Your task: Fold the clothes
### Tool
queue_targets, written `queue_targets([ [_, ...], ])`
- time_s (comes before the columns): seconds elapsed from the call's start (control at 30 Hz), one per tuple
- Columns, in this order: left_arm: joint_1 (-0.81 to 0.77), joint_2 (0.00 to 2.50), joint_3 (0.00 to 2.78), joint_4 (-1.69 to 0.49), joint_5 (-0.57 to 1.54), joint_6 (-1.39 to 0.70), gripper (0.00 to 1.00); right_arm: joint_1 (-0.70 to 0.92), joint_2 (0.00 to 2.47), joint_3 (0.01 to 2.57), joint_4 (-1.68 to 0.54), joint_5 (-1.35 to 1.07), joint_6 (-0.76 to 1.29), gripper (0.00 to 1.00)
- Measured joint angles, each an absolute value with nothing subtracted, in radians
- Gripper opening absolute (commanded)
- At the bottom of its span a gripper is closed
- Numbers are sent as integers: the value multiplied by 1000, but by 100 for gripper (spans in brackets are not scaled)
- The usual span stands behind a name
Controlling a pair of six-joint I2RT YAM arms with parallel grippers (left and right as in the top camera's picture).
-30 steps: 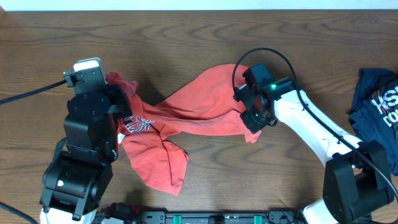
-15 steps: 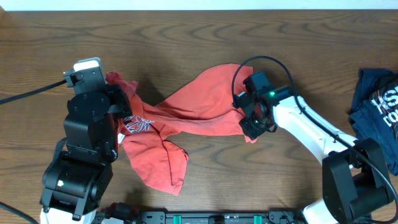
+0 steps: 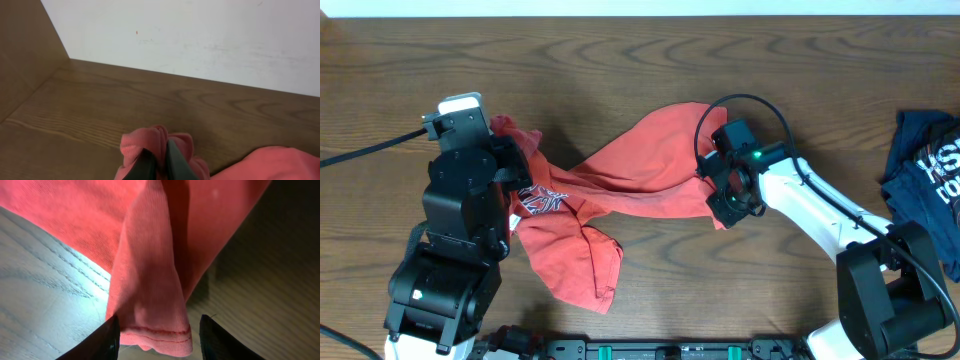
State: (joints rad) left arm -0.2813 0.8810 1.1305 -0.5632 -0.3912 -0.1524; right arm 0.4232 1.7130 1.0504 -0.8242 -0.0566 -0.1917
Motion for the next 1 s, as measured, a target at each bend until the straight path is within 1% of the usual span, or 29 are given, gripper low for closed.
queue_targets([
  [0.07, -281, 881, 1131, -564, -391, -152, 6, 423, 1713, 1039, -822, -57, -192, 49],
  [0.17, -281, 881, 1131, -563, -391, -152, 6, 423, 1713, 1037, -818, -56, -191, 44],
  [0.27, -281, 881, 1131, -561, -391, -152, 6, 423, 1713, 1037, -813, -57, -193, 26],
  [0.33, -281, 881, 1131, -561, -391, -152, 6, 423, 1713, 1037, -812, -56, -191, 11],
  [0.37, -281, 881, 1131, -560, -391, -152, 6, 423, 1713, 1037, -813, -55, -180, 2],
  [0.43, -281, 881, 1131, -560, -391, -152, 6, 423, 1713, 1037, -813, -56, -186, 1],
  [0.8, -281, 881, 1131, -560, -390, -152, 6, 423, 1708, 1047, -826, -55, -126, 1],
  [0.9, -281, 881, 1131, -550, -387, -152, 6, 419, 1673, 1089, -859, -47, -99, 1],
  [1.0, -281, 876, 1130, -514, -380, -152, 6, 387, 1592, 1191, -920, 10, -35, 1],
])
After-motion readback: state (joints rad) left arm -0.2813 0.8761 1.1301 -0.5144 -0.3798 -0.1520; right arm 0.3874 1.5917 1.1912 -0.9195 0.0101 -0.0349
